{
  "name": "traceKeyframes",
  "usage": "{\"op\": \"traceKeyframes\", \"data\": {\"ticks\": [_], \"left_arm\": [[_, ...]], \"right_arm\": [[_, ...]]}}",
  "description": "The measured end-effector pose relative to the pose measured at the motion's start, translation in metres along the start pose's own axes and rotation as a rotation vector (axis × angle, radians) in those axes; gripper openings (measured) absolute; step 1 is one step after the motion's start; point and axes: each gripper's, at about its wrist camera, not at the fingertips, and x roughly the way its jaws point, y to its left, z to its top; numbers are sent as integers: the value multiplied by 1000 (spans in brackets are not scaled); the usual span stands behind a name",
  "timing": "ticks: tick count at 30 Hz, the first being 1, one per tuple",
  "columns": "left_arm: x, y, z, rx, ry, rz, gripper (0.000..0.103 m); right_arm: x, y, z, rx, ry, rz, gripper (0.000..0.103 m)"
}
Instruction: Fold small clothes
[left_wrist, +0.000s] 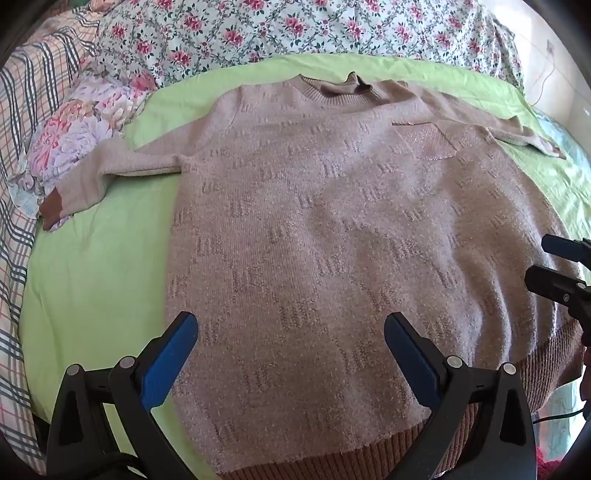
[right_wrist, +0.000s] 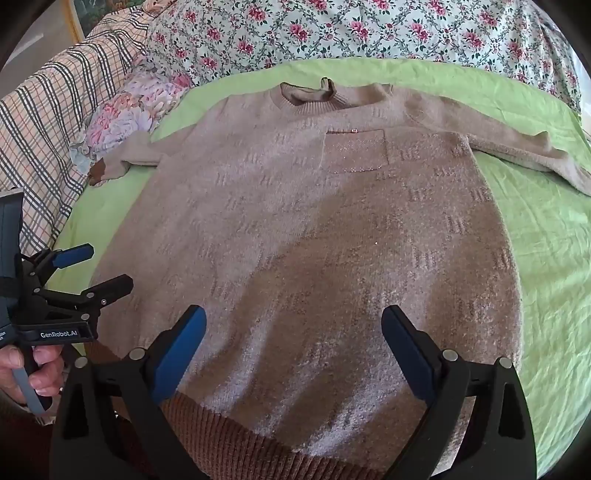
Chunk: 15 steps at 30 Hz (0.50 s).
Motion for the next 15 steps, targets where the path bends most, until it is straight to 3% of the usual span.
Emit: {"op": "traceKeyframes", "data": {"ticks": [15], "left_arm": [[-2, 3, 3, -5, -12, -12, 101]], "right_arm": [[5, 0, 1, -17, -21, 2, 96]]}}
